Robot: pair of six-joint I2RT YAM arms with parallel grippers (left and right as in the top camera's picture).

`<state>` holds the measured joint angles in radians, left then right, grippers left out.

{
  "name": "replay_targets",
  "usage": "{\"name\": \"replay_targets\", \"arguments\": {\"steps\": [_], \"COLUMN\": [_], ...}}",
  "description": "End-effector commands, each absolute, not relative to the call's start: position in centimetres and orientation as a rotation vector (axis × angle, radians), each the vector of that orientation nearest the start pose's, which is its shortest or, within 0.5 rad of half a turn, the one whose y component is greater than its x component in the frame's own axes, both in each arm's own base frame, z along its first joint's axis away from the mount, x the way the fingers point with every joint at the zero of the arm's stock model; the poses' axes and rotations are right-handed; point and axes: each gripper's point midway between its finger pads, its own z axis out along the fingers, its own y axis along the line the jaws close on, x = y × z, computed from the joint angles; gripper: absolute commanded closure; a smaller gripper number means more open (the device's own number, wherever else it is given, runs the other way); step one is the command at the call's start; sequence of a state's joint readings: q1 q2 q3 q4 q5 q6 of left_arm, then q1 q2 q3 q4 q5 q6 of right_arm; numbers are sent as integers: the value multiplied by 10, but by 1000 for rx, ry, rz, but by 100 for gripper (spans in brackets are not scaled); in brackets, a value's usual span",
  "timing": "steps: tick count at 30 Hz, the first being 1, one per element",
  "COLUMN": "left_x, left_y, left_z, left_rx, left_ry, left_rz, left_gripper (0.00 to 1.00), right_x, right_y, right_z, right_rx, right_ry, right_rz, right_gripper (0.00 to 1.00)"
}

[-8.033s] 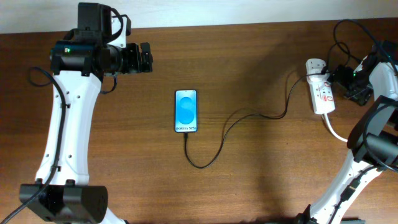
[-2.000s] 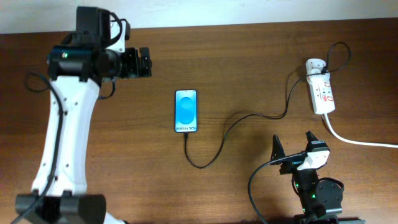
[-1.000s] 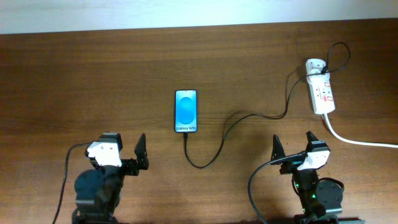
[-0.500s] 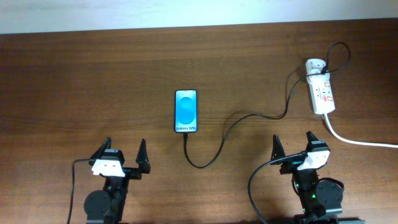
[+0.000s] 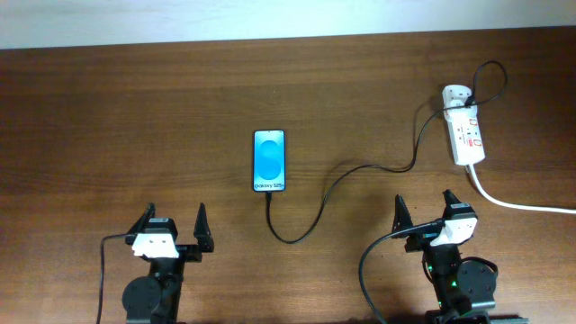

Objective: Plug charger to phone and switch on socket

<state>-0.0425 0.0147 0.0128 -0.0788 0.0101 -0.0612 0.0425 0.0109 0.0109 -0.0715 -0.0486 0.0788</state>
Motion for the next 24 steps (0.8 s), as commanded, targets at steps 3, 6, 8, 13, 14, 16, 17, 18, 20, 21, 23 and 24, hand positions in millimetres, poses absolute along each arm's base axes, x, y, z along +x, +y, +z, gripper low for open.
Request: {"name": "replay_targets", "arguments": {"steps": [3, 6, 8, 13, 14, 16, 17, 18, 20, 21, 23, 24], "left_x": [246, 246, 246, 246, 246, 246, 246, 246, 246, 246, 246, 246], "left_y": [-9, -10, -9, -9, -9, -9, -9, -10, -9, -10, -9, -9], "left_z": [156, 156, 156, 156, 156, 156, 156, 156, 156, 156, 156, 156], "left_rx": [11, 11, 11, 11, 11, 11, 11, 11, 11, 11, 11, 11], "left_ry": [1651, 1651, 1651, 1651, 1651, 1651, 1651, 1651, 1651, 1651, 1651, 1651], "left_rz": [-49, -50, -49, -49, -50, -50, -50, -50, -50, -50, -50, -50], "left_gripper": [1, 1, 1, 0, 1, 1, 1, 1, 1, 1, 1, 1], "right_x": [245, 245, 245, 245, 245, 245, 245, 245, 246, 246, 246, 246], "right_y": [17, 17, 17, 17, 17, 17, 17, 16, 14, 15, 15, 15], "right_z": [156, 156, 156, 156, 156, 156, 156, 156, 156, 156, 156, 156], "right_rx": [4, 4, 4, 4, 4, 4, 4, 6, 14, 11, 12, 12], "right_ry": [1648, 1648, 1648, 1648, 1648, 1648, 1648, 1648, 1648, 1649, 1648, 1649], "right_rz": [127, 127, 127, 127, 127, 127, 127, 124, 115, 119, 119, 119], "right_gripper": [2, 2, 2, 2, 2, 2, 2, 2, 2, 2, 2, 2]}}
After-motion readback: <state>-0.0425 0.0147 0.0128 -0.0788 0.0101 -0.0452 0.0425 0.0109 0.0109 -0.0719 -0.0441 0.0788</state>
